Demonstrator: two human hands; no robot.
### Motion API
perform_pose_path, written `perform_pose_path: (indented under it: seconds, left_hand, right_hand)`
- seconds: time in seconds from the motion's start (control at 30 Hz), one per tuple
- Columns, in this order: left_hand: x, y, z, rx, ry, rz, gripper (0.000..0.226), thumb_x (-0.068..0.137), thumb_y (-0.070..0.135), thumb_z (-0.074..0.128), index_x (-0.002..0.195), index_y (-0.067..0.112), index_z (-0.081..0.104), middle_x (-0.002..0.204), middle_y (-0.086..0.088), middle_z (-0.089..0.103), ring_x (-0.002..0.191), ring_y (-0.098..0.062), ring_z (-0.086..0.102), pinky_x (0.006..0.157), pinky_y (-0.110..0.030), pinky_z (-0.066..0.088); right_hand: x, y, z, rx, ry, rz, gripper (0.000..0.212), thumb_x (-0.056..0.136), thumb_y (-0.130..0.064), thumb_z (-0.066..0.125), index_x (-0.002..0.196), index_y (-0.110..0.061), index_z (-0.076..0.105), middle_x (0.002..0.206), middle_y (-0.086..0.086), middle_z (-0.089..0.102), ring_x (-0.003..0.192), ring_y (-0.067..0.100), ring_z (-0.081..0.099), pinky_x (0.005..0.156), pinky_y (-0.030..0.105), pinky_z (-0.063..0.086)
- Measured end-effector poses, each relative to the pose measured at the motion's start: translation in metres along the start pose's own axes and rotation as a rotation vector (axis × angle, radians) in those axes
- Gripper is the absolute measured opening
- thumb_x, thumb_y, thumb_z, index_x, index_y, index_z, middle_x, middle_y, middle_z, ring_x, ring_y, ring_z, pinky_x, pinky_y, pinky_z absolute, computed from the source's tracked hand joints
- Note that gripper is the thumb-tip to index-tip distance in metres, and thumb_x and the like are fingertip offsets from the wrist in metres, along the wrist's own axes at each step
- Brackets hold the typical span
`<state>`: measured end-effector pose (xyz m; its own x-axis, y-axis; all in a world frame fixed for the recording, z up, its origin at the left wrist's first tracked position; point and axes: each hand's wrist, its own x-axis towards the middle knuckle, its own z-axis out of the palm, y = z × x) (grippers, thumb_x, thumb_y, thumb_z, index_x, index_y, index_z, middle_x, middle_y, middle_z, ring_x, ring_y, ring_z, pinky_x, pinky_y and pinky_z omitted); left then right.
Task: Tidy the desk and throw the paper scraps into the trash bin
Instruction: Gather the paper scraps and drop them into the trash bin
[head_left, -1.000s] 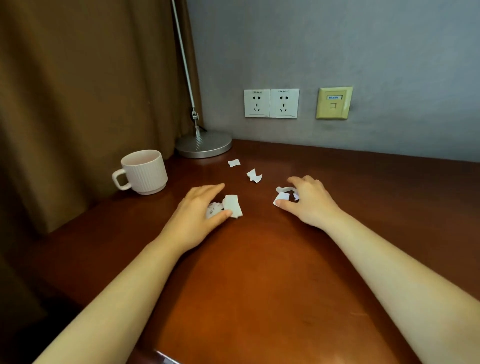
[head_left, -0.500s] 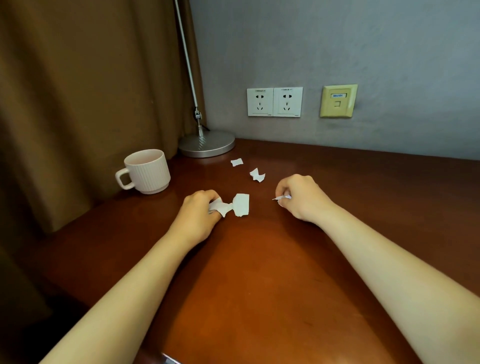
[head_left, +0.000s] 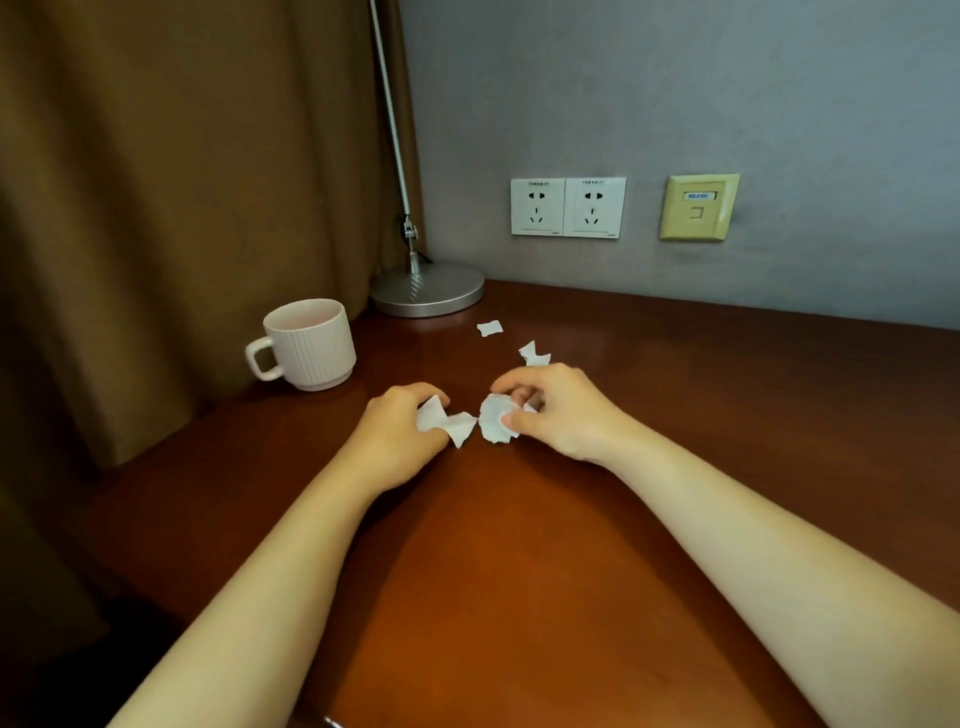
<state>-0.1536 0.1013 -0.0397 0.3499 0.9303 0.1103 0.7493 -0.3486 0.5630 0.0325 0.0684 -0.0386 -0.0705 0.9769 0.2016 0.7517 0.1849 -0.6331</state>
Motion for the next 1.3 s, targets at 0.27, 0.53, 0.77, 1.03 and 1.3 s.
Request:
perform_pose_path:
  seconds: [0.27, 0.53, 0.77, 1.03, 1.3]
  left_hand:
    - [-0.003, -0.002, -0.002, -0.048, -0.102, -0.028, 0.046, 0.098, 0.038, 0.035, 0.14, 0.02, 0.039, 0.147, -0.003, 0.036, 0.137, -0.02, 0.031, 0.109, -0.033, 0.026]
    - [-0.002, 0.002, 0.002, 0.121, -0.047, -0.017, 0.041, 0.088, 0.034, 0.061, 0.124, 0.017, 0.049, 0.127, -0.005, 0.048, 0.115, -0.02, 0.046, 0.084, -0.026, 0.036]
    - [0.001, -0.001, 0.002, 0.048, 0.068, 0.014, 0.013, 0.09, 0.026, 0.061, 0.09, 0.013, 0.06, 0.094, -0.006, 0.056, 0.094, -0.023, 0.052, 0.06, -0.024, 0.034]
    - [0.074, 0.0, -0.015, 0.05, 0.059, -0.002, 0.034, 0.094, 0.024, 0.055, 0.124, 0.007, 0.056, 0.122, -0.012, 0.058, 0.111, -0.025, 0.053, 0.084, -0.03, 0.038]
    - [0.15, 0.022, 0.006, 0.198, 0.046, 0.098, 0.03, 0.093, 0.017, 0.047, 0.064, 0.025, 0.047, 0.11, -0.014, 0.052, 0.107, -0.031, 0.05, 0.093, -0.046, 0.043]
  right_hand:
    - [0.015, -0.006, 0.001, -0.122, -0.129, 0.068, 0.056, 0.084, -0.023, 0.067, 0.136, -0.016, 0.048, 0.141, 0.004, 0.048, 0.125, 0.02, 0.048, 0.089, 0.02, 0.034]
    - [0.015, -0.007, 0.001, -0.06, -0.126, 0.028, 0.014, 0.087, -0.014, 0.063, 0.1, -0.013, 0.066, 0.1, -0.002, 0.061, 0.095, 0.017, 0.058, 0.077, 0.027, 0.045]
    - [0.022, 0.012, 0.008, -0.024, 0.27, 0.014, 0.009, 0.089, -0.01, 0.057, 0.09, -0.012, 0.066, 0.095, 0.001, 0.06, 0.086, 0.012, 0.055, 0.064, 0.002, 0.035]
    - [0.047, 0.043, -0.007, -0.132, 0.338, 0.118, 0.019, 0.09, -0.008, 0.056, 0.106, -0.004, 0.064, 0.131, 0.006, 0.047, 0.114, 0.022, 0.051, 0.087, 0.02, 0.033]
    - [0.073, 0.055, -0.01, -0.263, 0.203, 0.05, 0.051, 0.092, -0.019, 0.056, 0.14, -0.021, 0.041, 0.137, 0.004, 0.053, 0.125, 0.026, 0.05, 0.102, 0.036, 0.04]
